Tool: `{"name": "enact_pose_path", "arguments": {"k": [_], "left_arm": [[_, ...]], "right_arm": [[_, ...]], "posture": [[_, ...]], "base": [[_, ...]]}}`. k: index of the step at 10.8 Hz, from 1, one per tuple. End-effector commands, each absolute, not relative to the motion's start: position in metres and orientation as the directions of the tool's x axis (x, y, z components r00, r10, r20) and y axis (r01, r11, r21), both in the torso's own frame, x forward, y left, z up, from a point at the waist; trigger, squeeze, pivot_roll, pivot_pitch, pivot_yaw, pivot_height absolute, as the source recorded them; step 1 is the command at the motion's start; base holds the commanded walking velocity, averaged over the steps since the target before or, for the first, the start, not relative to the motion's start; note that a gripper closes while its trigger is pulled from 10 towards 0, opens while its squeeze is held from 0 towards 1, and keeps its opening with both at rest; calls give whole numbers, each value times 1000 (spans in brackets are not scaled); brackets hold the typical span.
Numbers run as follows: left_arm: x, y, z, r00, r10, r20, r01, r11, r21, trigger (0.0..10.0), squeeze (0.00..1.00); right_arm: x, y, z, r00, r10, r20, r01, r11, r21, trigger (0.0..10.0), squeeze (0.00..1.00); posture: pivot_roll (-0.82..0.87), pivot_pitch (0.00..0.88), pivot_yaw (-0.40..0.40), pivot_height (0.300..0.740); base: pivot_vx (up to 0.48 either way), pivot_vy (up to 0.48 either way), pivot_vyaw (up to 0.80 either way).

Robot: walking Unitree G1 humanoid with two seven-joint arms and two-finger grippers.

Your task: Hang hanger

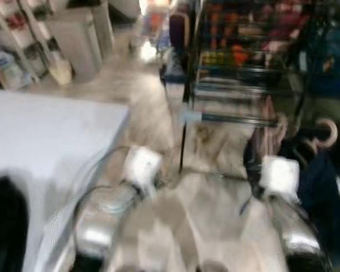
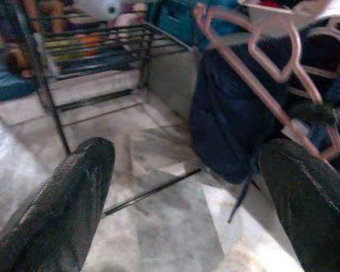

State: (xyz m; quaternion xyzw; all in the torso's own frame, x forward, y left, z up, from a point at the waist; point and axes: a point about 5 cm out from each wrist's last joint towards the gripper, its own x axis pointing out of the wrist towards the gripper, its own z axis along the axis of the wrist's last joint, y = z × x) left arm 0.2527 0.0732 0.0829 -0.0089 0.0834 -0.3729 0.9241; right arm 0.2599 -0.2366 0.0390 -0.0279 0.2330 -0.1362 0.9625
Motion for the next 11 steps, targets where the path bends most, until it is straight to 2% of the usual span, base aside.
{"name": "enact_pose_path", "arguments": {"k": [1, 4, 7, 9, 11], "left_arm": [[256, 88, 84, 733, -662, -156, 664, 746, -50, 10000, 0], [255, 88, 83, 728, -665, -165, 668, 743, -43, 10000, 0], [253, 87, 83, 723, -669, -171, 675, 737, -33, 10000, 0], [252, 88, 82, 724, -667, -178, 673, 739, -31, 10000, 0], [251, 88, 81, 719, -669, -185, 676, 736, -32, 10000, 0]], "right_arm": [[268, -220, 42, 873, -222, -434, 207, 975, -82, 10000, 0], [270, -215, 39, 862, -195, -467, 189, 980, -60, 10000, 0], [277, -190, 41, 855, -92, -510, 103, 995, -6, 10000, 0], [285, -173, 50, 876, -21, -481, 19, 1000, -9, 10000, 0], [295, -168, 54, 881, -9, -473, 7, 1000, -7, 10000, 0]], "posture": [[-63, 14, -11, 740], [-59, 12, -11, 740], [-51, 17, -11, 740], [-49, 23, -9, 740], [-48, 29, -6, 740]], "base": [[292, 379, 0], [0, 0, 0], [0, 0, 0], [0, 0, 0], [0, 0, 0]]}}
